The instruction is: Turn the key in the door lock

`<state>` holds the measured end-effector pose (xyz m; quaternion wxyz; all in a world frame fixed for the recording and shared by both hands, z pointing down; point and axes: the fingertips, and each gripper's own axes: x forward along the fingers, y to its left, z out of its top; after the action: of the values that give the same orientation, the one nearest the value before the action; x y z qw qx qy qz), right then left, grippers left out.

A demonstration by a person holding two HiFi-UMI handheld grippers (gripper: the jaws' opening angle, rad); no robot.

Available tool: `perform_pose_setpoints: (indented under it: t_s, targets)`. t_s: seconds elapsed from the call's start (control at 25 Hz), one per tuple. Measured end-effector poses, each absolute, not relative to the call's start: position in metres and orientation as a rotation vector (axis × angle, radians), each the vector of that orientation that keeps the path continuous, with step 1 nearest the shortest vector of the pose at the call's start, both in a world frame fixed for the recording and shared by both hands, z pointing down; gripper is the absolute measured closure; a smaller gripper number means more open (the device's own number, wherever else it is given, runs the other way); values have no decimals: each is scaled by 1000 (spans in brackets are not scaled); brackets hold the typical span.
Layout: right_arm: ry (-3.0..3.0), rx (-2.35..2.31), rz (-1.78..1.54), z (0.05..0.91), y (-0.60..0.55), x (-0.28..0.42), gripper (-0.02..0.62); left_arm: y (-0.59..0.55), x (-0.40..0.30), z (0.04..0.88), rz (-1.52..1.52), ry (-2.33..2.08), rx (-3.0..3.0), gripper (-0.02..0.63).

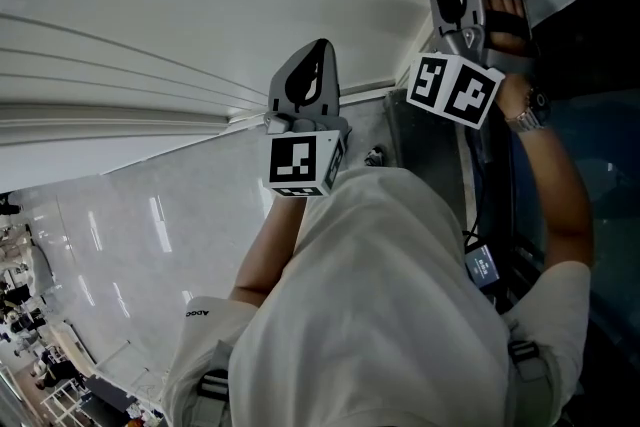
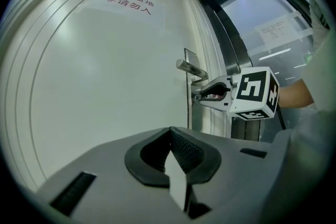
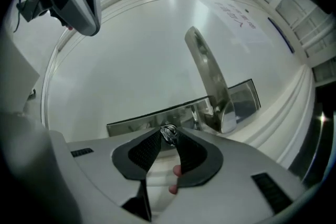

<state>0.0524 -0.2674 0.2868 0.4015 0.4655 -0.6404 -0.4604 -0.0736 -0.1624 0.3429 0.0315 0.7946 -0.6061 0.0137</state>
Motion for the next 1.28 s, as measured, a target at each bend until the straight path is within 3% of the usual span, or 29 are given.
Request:
perform_pose_setpoints:
  t_s: [1.28]
  targets:
    - [-2008,1494,-671,283,-269,57,488,-168,-64,348,26,-1868,2443,600]
